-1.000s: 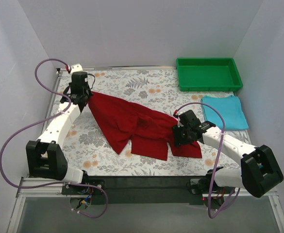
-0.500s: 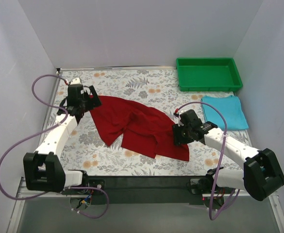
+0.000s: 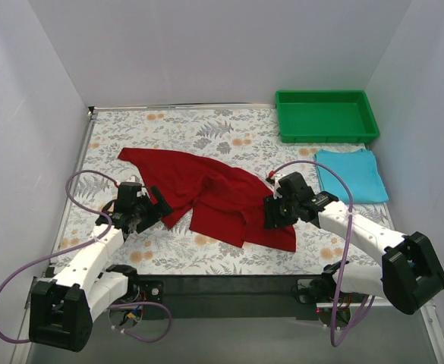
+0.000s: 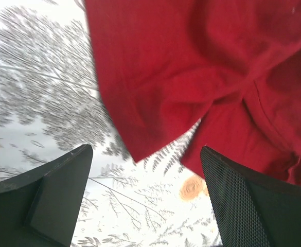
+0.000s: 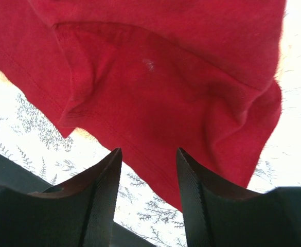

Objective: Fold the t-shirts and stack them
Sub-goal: Flatten the tshirt out

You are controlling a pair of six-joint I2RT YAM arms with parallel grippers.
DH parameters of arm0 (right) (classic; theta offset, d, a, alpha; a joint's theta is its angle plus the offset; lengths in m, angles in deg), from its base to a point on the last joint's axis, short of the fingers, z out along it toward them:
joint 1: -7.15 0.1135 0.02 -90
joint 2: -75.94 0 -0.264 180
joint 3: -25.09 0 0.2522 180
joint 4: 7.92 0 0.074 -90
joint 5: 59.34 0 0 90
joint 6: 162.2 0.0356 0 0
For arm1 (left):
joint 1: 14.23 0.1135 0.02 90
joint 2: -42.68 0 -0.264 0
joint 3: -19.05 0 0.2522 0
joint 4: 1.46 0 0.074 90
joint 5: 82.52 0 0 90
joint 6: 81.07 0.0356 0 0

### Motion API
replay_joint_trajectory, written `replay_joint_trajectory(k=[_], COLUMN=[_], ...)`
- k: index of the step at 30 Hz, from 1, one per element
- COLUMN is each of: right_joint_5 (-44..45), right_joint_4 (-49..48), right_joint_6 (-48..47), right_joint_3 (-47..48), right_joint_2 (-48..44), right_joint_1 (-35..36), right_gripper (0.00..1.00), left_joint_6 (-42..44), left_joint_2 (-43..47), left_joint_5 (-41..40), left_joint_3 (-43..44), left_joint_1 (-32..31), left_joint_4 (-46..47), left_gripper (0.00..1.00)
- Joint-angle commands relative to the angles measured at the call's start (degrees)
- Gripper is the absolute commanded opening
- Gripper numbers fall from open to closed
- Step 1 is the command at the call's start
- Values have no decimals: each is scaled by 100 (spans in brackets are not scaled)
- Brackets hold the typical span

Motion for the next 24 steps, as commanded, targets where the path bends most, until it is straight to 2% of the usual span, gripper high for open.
replay_joint_trajectory(k=[1,3,4,5,12,16,19,20,22,23,24], right_joint_5=[-172,-181,-172,-163,39,407,672,968,1198,1478,1620], right_joint_4=[-188,-188,-188,-188,-206,-162,-83,-57,128,302,408], right_joint_6=[18,27,45,62,185,256,300,317,370,405,457], right_joint_3=[-66,-119,-128,-145,-119,-58,4,30,74,127,153], right_joint_2=[18,70,71,97,255,501,729,886,1054,1238,1327], right_joint_1=[100,144,188,214,706,961,1172,1225,1357,1383,1410], right_gripper=[46,47,54,55,61,63,63,63,63,62,54], left_joint_6=[-441,-529,-555,-573,-696,-679,-687,-687,-670,-644,-626], left_joint_2=[-8,-236,-315,-455,-746,-992,-1062,-1071,-1054,-1045,-1028], left_joint_5=[-77,-156,-226,-279,-701,-763,-816,-824,-921,-973,-1026], left_joint_3=[-8,-87,-122,-192,-333,-351,-368,-351,-333,-281,-237], left_joint_1=[-368,-597,-658,-789,-1116,-1204,-1248,-1265,-1257,-1256,-1265], left_joint_4=[154,277,312,373,796,919,980,989,989,937,910], left_gripper=[79,79,79,79,74,61,44,34,23,11,6])
